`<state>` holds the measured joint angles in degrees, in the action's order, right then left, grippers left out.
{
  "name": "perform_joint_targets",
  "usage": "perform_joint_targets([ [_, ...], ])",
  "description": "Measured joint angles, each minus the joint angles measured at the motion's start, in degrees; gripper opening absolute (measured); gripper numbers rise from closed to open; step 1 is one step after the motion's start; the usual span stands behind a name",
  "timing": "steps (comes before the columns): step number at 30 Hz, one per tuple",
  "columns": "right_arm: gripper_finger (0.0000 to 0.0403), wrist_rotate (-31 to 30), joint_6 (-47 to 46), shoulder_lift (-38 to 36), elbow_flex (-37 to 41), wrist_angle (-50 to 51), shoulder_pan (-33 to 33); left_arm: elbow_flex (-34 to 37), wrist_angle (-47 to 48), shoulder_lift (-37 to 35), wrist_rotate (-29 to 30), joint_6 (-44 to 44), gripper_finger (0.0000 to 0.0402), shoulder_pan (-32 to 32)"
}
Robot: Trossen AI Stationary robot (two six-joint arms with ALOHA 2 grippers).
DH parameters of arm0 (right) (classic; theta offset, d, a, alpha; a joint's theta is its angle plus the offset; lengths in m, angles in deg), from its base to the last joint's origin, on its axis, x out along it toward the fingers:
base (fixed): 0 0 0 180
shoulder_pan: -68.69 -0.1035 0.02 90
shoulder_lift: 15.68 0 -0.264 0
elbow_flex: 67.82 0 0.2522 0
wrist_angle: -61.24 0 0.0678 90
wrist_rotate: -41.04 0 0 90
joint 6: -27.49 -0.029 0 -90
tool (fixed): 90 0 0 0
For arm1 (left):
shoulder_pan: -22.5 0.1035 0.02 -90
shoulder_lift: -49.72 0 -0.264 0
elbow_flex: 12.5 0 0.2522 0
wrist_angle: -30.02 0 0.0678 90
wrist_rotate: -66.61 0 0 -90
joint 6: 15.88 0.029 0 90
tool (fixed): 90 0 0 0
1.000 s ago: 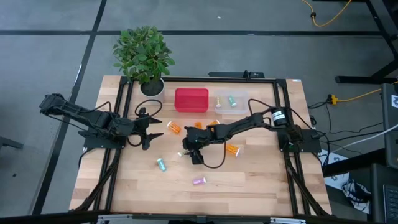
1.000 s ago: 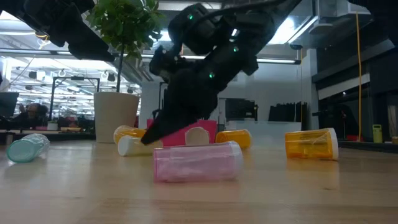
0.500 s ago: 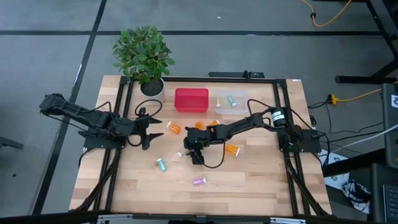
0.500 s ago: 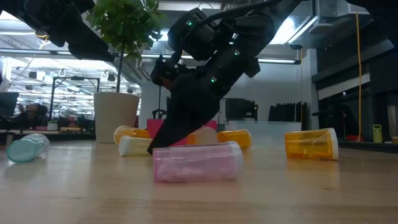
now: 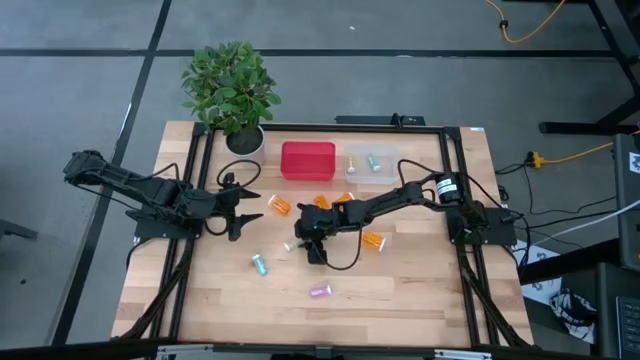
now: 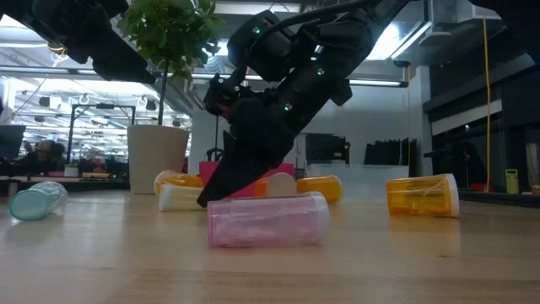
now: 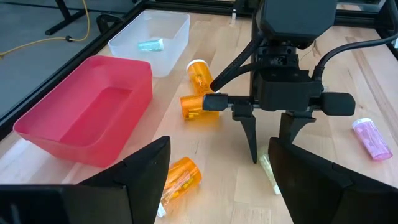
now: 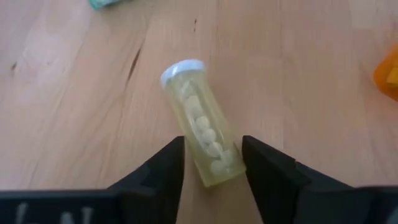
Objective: Pick and place medicine bottles into bin by pill shape (circle, oval)
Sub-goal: Put the green tablet bottle into the transparent bin
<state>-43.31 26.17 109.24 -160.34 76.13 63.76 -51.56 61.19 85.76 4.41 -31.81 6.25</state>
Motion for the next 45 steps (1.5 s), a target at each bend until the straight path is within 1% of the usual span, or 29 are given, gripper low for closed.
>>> perform_joint_targets([
  [7, 0.0109, -0.02, 0.04, 0.0, 0.0, 0.0, 0.0, 0.0, 0.0, -0.02, -0.01, 0.0, 0.0265, 0.0],
  [12, 0.0103, -0.18, -0.45, -0.4, 0.02, 0.11, 0.0, 0.0, 0.02, -0.02, 0.01, 0.0, 0.0265, -0.02],
  [14, 0.0105, -1.87, -2.03, -1.13, 0.02, 0.14, -0.04, 0.0, 0.04, -0.01, -0.01, 0.0, 0.0265, 0.0],
  [18, 0.0105, -9.57, -6.11, -3.65, 0.02, 3.02, -0.03, 0.0, 0.09, 0.0, -0.01, 0.0, 0.0265, -0.02],
  [22, 0.0103, -18.84, -9.28, -7.61, 0.01, 9.79, -0.22, 0.0, 0.11, 0.0, -0.01, 0.0, 0.0265, -0.01],
  [25, 0.0105, -27.26, -12.05, -10.46, 0.02, 16.72, -0.98, 0.0, 0.12, 0.01, -0.01, 0.0, 0.0265, 0.0],
  [31, 0.0106, -46.06, -19.46, -14.76, 0.02, 30.89, -2.74, 0.0, 0.11, -0.02, -0.01, 0.0, 0.0265, -0.02],
  [35, 0.0106, -58.53, -26.98, -16.77, 0.0, 41.59, -2.83, 0.0, 0.1, -0.01, -0.01, 0.0, 0.0265, -0.02],
  [37, 0.0107, -62.91, -32.48, -17.25, 0.0, 48.44, -2.29, 0.02, 0.09, -0.01, 0.01, 0.0, 0.0265, 0.0],
  [39, 0.0107, -64.53, -39.22, -17.31, 0.0, 55.12, -1.24, 0.02, 0.12, 0.01, -0.01, 0.01, 0.0265, -0.01],
  [41, 0.0107, -63.98, -46.31, -17.29, 0.08, 60.87, 0.18, 0.02, 0.11, -0.02, 0.0, 0.01, 0.0265, -0.02],
  [43, 0.0107, -63.1, -51.15, -17.31, 0.87, 63.32, 1.63, 0.02, 0.1, 0.0, -0.01, 0.0, 0.0265, 0.0],
  [45, 0.0107, -62.57, -53.49, -17.25, 1.6, 64.39, 3.1, 0.02, 0.11, 0.01, -0.01, 0.02, 0.0265, -0.02],
])
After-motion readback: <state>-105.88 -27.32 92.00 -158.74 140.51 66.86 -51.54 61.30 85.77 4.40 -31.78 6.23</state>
